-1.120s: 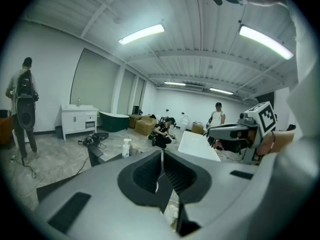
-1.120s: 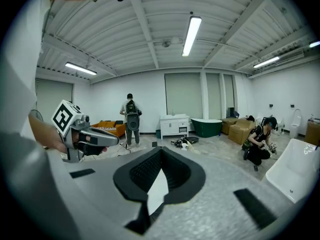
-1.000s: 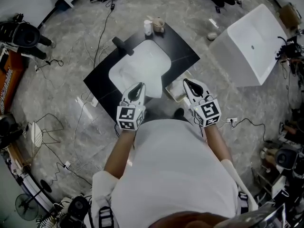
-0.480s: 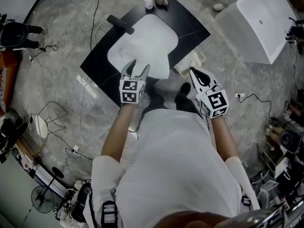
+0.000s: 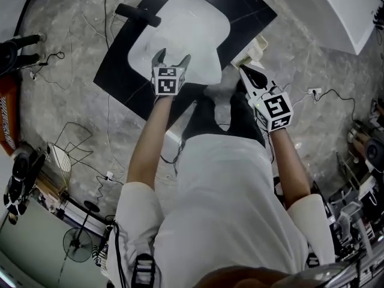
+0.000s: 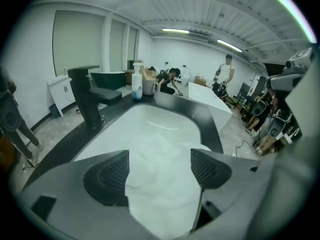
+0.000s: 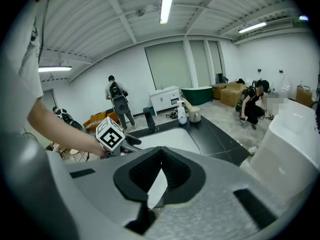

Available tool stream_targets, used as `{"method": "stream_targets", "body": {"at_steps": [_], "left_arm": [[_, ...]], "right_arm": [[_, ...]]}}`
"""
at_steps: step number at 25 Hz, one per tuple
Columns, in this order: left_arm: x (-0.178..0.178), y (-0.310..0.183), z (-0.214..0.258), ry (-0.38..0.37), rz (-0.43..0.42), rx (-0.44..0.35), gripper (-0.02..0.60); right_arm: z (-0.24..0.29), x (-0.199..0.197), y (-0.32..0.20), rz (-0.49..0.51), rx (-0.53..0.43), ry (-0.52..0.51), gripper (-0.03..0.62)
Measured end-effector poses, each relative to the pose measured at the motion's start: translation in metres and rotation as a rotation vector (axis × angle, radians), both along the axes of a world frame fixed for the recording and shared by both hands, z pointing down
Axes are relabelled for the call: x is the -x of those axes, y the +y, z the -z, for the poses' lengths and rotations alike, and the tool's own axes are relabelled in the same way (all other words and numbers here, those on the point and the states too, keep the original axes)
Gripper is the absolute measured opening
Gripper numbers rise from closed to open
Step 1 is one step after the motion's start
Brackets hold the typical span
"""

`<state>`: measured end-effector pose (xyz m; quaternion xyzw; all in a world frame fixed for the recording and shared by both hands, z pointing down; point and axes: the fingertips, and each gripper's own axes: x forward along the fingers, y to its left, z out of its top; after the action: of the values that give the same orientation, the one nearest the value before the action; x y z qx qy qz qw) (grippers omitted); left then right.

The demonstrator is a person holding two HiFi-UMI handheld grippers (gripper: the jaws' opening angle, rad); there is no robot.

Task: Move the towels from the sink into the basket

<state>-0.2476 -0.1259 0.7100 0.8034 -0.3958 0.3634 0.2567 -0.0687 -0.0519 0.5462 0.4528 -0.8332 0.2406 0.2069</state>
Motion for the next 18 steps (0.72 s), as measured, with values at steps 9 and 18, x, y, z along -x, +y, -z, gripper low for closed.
{"method": "stream_targets", "body": {"at_steps": [9, 18], "left_arm": [[0.009, -0.047, -0.123, -0.203, -0.086, 0.049, 0.501], [0.016, -0.064, -0.192, -0.260, -0.122, 0.123, 0.557]], "right_arm": [[-0.074, 0.021, 0.001, -0.014, 0.089, -0.045, 0.000], [-0.127, 0.023, 0.004, -0.026, 0.150, -0.059, 0.000]]}}
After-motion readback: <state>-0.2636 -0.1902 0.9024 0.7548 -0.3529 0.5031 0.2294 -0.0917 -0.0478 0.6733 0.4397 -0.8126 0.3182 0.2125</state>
